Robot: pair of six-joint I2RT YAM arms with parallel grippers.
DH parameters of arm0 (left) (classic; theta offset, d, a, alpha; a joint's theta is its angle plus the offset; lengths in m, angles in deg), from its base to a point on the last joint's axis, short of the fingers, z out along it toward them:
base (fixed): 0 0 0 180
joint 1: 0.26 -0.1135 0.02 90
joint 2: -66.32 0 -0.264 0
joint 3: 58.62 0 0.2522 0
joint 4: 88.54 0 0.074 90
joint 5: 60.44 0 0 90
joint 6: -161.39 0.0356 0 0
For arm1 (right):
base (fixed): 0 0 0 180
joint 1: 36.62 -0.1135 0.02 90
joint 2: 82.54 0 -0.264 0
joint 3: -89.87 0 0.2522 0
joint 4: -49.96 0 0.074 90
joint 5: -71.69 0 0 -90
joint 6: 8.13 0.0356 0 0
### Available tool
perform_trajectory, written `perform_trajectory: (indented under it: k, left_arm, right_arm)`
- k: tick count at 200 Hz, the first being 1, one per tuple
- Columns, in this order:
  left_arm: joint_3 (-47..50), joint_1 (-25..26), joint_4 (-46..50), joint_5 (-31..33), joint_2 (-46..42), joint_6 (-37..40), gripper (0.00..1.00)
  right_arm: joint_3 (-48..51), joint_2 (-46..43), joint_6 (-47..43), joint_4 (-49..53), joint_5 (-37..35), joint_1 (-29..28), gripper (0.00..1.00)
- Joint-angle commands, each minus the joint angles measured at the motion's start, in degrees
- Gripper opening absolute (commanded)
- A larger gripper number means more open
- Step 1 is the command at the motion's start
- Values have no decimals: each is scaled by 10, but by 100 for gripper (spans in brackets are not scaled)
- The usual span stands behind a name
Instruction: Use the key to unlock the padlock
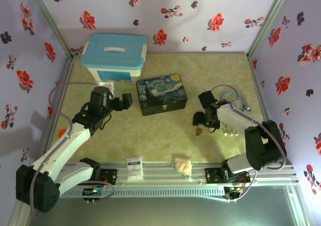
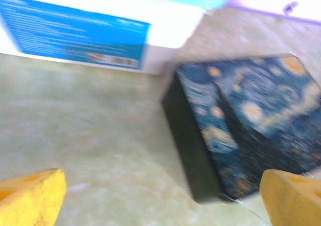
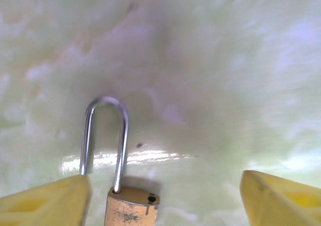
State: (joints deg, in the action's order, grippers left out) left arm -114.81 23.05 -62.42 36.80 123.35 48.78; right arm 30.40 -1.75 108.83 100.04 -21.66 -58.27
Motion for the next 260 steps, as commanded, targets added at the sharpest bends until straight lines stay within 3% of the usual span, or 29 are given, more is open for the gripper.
perform_trajectory:
  k: [1,17,33,68,85,100,111,132,157,191,200,218,260]
  left_arm:
    - [27,-52,8,87,-12,29,100]
    - [43,-83,-15,128,-5,64,100]
    - [81,-98,-97,174,5,111,100]
    - [124,-145,-209,186,90,172,100]
    - [149,-173,-271,153,117,179,100]
    - [192,-209,-388,106,148,183,100]
    - [179,-230,-372,83,156,173,100]
    - [217,-242,-501,57,172,172,100]
    - [206,-255,-543,29,213,163,100]
    - [226,-255,-690,-5,316,182,100]
    - [224,-253,-669,-4,306,180,100]
    - [211,-251,-649,0,310,184,100]
    - [208,-236,-649,31,313,192,100]
  right_arm:
    - [-26,-55,-27,-26,-115,-1,99]
    - [-21,-85,-52,-72,-186,9,99]
    - [-6,-101,-104,-135,-237,24,99]
    - [58,-89,-185,-303,-283,98,99]
    - [89,-82,-189,-375,-225,144,99]
    - [129,-76,-204,-460,-196,164,99]
    - [167,-70,-216,-545,-192,173,99]
    - [234,-38,-207,-727,-161,196,99]
    - [243,-2,-209,-815,-123,198,99]
    - [257,91,-213,-920,-113,199,99]
    - [261,93,-212,-936,-117,199,99]
    - [234,86,-211,-869,-117,199,99]
    - [239,86,-214,-880,-116,199,99]
